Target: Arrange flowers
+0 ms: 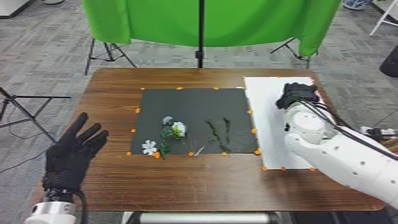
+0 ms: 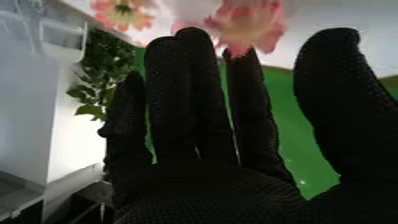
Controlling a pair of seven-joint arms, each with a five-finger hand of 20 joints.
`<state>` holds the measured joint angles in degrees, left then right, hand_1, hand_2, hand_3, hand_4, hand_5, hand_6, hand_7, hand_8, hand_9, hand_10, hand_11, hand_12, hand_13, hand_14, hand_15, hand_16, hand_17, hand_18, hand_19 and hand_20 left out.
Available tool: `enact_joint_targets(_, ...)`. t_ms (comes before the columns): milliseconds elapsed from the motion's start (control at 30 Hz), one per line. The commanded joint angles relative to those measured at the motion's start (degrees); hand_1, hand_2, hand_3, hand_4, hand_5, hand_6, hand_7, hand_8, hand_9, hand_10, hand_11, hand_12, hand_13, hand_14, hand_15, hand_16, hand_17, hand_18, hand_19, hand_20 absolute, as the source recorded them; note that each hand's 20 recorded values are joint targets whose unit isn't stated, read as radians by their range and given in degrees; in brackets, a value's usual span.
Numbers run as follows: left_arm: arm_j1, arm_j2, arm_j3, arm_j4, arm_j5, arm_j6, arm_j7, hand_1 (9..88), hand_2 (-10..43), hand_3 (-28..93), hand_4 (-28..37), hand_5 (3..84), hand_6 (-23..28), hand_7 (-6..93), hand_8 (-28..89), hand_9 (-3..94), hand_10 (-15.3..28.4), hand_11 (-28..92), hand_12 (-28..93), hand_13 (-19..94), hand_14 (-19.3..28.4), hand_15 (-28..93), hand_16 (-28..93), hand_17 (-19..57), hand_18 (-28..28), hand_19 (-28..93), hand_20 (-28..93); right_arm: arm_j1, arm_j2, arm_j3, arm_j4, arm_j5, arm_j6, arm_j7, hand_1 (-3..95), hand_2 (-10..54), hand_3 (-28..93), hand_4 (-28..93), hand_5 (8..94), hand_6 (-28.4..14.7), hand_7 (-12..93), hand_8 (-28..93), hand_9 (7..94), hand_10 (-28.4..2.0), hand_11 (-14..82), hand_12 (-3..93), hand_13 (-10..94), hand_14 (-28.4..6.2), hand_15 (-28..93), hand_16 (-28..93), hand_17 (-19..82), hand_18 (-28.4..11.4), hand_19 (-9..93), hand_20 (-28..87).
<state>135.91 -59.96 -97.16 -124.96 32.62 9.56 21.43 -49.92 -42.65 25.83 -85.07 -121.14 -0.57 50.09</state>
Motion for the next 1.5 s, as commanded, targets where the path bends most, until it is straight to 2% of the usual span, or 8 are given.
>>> enact_joint_targets(33,-0.02,-1.12,-0.40,0.25,0.82,-1.02,-1.25,23.7,5.8,81,-26.1,33.1,6.6,8.0,-9,32.1,19.0,18,8,24,27.1,41,-9,-9.8,28.4,55,-1,-1.04,-2.12,-0.04,3.54,-0.93,-0.86,1.42,43.3,-9.5,78,-28,65.2,3.3,19,-13,69.7,-10.6,27.6,17.6,61,-9.3,71,14,21,-21.8,81,45)
enact_joint_targets(200,-0.30,-1.30,-0.33,0.35,0.91,-1.17,-1.25,23.8,5.8,81,-25.8,33.2,6.8,7.5,-9,32.1,19.0,18,8,24,27.2,41,-8,-9.8,28.4,55,-1,-1.67,-1.91,-1.48,3.85,-2.26,2.98,1.43,58.2,-9.5,66,-28,80.9,3.7,24,-1,89.3,-5.6,13.6,35.0,72,-2.7,64,27,28,-19.6,84,43)
enact_joint_targets(567,0.36,-0.97,-0.57,0.05,0.72,-0.99,-1.15,23.9,5.8,80,-25.8,33.6,7.2,7.2,-9,32.1,19.3,18,8,24,27.4,42,-8,-9.9,28.4,55,-2,-2.39,0.39,2.49,-7.97,-5.38,14.91,-1.40,59.9,-9.5,68,-28,85.3,2.6,24,1,93.2,-3.9,14.2,36.7,78,-0.9,61,29,33,-18.4,86,41)
enact_joint_targets(767,0.64,-1.58,-1.05,-0.07,1.26,-1.39,-1.82,24.0,5.9,80,-25.6,33.7,7.3,7.0,-9,32.2,19.6,18,9,24,27.8,42,-8,-9.9,28.4,55,-2,-6.68,-1.77,8.96,-18.24,-2.90,13.26,-5.86,60.3,-9.5,68,-28,85.7,2.1,23,2,93.5,-4.2,13.9,37.0,78,-1.5,61,30,33,-18.6,86,41)
enact_joint_targets(867,0.86,-0.73,-0.81,-0.09,0.64,-0.95,-1.22,24.1,5.8,80,-25.6,33.8,7.4,7.1,-9,32.2,19.5,18,9,24,27.9,42,-8,-9.9,28.4,55,-2,-8.77,-3.73,9.76,-21.47,-2.83,11.66,-8.54,60.4,-9.5,68,-28,85.6,2.0,22,2,93.5,-4.6,13.7,37.2,78,-1.8,62,30,33,-18.6,86,41)
enact_joint_targets(967,0.54,-1.57,-1.25,-0.04,1.25,-1.59,-2.63,24.1,5.8,80,-25.5,33.9,7.6,7.0,-9,32.2,19.5,18,9,24,28.0,42,-9,-9.9,28.4,56,-3,-11.25,-7.36,10.73,-22.87,-0.62,9.40,-9.36,59.7,-9.5,69,-28,85.2,1.8,22,3,92.8,-5.3,14.0,37.7,77,-2.0,62,30,32,-18.3,86,41)
enact_joint_targets(1433,-0.33,-3.39,-2.08,0.13,2.74,-2.82,-5.76,24.5,5.7,80,-24.8,33.8,7.6,6.9,-8,31.5,19.9,18,9,23,28.3,44,-10,-9.9,28.4,57,-5,-11.24,-13.14,1.02,-19.68,-3.98,8.72,-11.31,59.2,-9.5,70,-28,83.5,1.3,23,3,91.9,-6.2,15.3,38.2,75,-3.1,65,29,30,-19.7,87,42)
enact_joint_targets(1500,-0.19,-2.85,-1.81,0.16,2.25,-2.47,-5.07,24.5,5.7,80,-24.6,33.8,7.7,6.8,-8,31.4,19.9,18,9,23,28.3,44,-10,-10.0,28.4,57,-5,-11.01,-13.50,0.11,-18.79,-5.68,8.41,-11.01,58.9,-9.5,70,-28,83.3,1.4,23,3,91.8,-6.5,15.9,38.6,74,-3.5,66,30,30,-20.3,87,42)
